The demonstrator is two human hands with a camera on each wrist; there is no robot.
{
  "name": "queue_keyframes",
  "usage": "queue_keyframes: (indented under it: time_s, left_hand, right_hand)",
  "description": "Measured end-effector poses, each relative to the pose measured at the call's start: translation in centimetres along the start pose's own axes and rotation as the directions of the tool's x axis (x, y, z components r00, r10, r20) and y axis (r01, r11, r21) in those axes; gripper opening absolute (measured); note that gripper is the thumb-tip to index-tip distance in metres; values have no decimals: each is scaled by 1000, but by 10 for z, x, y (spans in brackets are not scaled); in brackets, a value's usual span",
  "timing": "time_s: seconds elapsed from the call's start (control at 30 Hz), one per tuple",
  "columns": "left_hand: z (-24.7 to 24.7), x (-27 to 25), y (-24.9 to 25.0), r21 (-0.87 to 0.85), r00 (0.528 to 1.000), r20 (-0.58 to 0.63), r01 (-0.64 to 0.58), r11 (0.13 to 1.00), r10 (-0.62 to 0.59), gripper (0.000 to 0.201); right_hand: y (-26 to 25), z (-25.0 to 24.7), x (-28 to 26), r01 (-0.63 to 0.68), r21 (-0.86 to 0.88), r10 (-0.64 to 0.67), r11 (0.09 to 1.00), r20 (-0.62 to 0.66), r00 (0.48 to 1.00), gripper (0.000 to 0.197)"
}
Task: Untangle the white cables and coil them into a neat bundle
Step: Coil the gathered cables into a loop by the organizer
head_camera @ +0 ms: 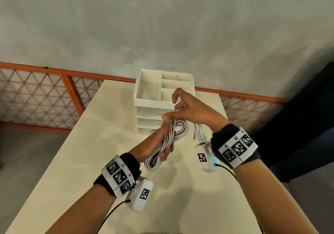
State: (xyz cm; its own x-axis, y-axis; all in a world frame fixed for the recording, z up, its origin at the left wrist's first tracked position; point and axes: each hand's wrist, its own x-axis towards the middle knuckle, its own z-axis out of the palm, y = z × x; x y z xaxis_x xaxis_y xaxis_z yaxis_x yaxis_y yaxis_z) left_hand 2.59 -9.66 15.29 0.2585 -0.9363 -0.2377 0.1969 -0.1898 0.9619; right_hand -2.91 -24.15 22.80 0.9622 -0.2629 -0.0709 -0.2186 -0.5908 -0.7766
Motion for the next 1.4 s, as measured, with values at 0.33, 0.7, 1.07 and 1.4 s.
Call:
queue_keyframes:
  time_s: [0.33,0.7,1.07,1.4]
  left_hand:
    - [-8,-2,-3,142,987,-151,-39,989,61,34]
    - [-17,9,-1,58,882,-407,-235,970,238,35]
    - [-19,12,-8,60,896,-312,-314,948,316,41]
    - [-26,9,-2,-25,940,-176,-302,953,293,27]
  right_hand:
    - [26,0,-3,10,64,-7,998,-48,999,32]
    - [47,49,-13,103,113,-67,988,-282,957,22]
    - [26,50,-17,-13,90,31,996,-209,977,28]
    - [14,47,-15,2,268,63,963,-234,970,20]
